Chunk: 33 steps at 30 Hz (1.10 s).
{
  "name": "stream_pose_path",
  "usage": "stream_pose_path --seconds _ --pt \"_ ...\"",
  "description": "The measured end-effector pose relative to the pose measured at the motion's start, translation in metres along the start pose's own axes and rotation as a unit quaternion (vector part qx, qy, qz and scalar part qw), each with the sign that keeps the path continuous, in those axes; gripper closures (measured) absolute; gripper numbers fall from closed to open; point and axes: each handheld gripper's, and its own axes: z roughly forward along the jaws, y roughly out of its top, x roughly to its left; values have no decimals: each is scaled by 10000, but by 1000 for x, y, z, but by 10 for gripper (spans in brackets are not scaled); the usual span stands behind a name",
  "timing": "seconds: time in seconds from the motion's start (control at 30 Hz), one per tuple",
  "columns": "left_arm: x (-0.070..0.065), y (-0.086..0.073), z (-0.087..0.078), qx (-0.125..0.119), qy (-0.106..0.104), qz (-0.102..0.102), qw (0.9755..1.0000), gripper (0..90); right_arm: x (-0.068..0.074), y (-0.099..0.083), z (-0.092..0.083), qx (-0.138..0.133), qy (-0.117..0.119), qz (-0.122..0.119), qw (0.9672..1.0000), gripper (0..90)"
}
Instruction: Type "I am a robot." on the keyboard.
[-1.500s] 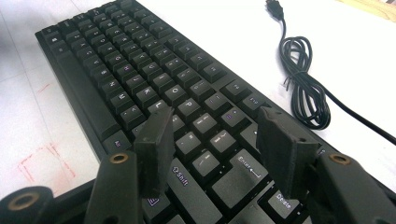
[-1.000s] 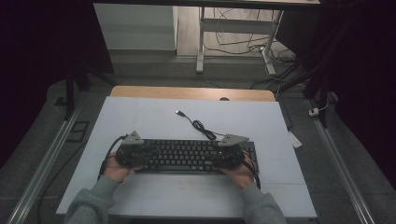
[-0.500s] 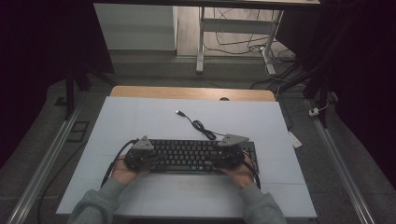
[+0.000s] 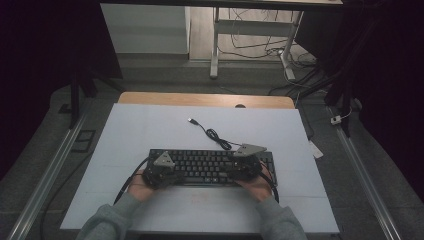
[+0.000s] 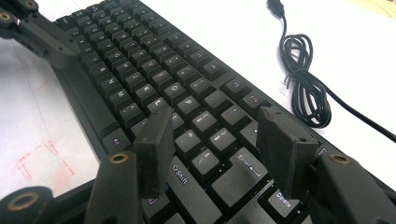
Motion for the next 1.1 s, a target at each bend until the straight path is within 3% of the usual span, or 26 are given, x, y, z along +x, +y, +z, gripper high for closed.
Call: stream_pose_path --seconds 0.23,0.87,1.0,1.1 --pt "-2 0 7 138 13 69 9999 872 0 0 0 3 -2 6 10000 464" --pt "-4 0 10 184 95 113 9997 880 0 0 0 4 -13 -20 10000 462" --pt "-3 1 2 -53 170 91 9998 848 0 0 0 -14 -6 -12 10000 461" --pt "0 2 -8 -347 255 -42 9991 726 -1 0 -1 -35 -8 10 10000 462"
